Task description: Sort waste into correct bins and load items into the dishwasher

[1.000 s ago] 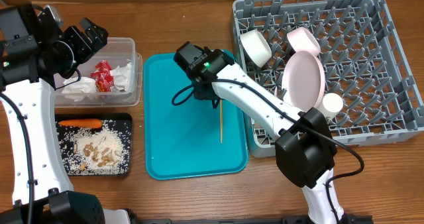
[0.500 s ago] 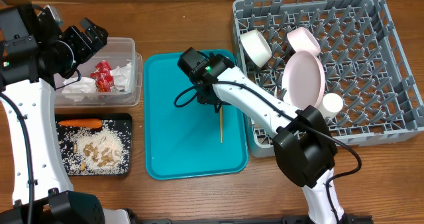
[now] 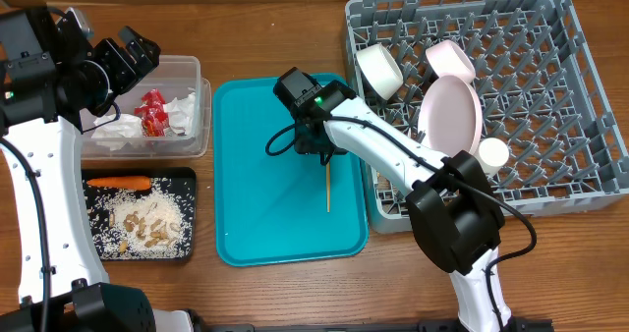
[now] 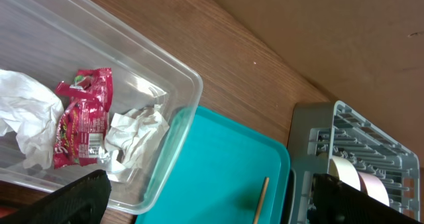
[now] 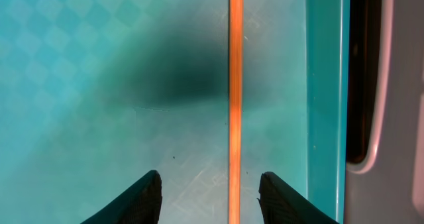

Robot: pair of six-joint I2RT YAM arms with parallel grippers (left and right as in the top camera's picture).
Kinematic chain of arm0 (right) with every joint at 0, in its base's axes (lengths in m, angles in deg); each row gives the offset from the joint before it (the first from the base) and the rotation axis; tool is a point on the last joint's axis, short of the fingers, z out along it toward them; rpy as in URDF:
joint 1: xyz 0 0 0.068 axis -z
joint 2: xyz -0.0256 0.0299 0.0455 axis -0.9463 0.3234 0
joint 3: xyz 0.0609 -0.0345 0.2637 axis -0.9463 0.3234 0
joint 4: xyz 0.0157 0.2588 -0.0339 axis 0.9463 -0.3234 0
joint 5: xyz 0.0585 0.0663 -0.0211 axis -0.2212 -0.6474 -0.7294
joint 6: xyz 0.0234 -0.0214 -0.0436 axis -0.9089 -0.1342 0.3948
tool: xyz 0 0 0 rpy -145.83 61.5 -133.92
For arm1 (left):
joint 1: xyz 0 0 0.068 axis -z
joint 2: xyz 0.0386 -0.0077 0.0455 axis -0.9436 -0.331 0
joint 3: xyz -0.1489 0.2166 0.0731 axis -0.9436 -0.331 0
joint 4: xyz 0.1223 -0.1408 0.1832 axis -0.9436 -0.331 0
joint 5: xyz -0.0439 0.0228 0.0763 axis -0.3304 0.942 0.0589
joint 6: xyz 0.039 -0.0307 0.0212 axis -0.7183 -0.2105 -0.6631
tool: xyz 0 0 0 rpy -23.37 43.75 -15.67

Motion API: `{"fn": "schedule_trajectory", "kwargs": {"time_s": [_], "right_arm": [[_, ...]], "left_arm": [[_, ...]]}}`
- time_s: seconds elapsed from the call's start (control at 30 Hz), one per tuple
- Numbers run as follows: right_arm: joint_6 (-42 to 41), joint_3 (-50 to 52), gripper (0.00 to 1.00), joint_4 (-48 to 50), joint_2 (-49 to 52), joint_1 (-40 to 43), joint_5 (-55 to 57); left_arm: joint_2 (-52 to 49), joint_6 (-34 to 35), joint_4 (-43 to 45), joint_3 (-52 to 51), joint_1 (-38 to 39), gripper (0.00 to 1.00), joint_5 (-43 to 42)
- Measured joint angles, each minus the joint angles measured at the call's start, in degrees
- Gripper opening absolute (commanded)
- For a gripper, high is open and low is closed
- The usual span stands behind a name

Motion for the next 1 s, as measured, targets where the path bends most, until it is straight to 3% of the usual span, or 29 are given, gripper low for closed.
{"fn": "schedule_trajectory", "kwargs": {"time_s": [0.87,1.0], "right_arm": [[0.17,9.40,0.49,9.92,0.00,3.96,-1.57],[0.20,9.40,0.42,9.97,0.00,3.87,-1.84]], "left_arm": [[0.00,0.00,0.00,0.00,0.00,1.00,0.00],[0.00,0.00,0.00,0.00,-0.02,1.00,0.00]]}}
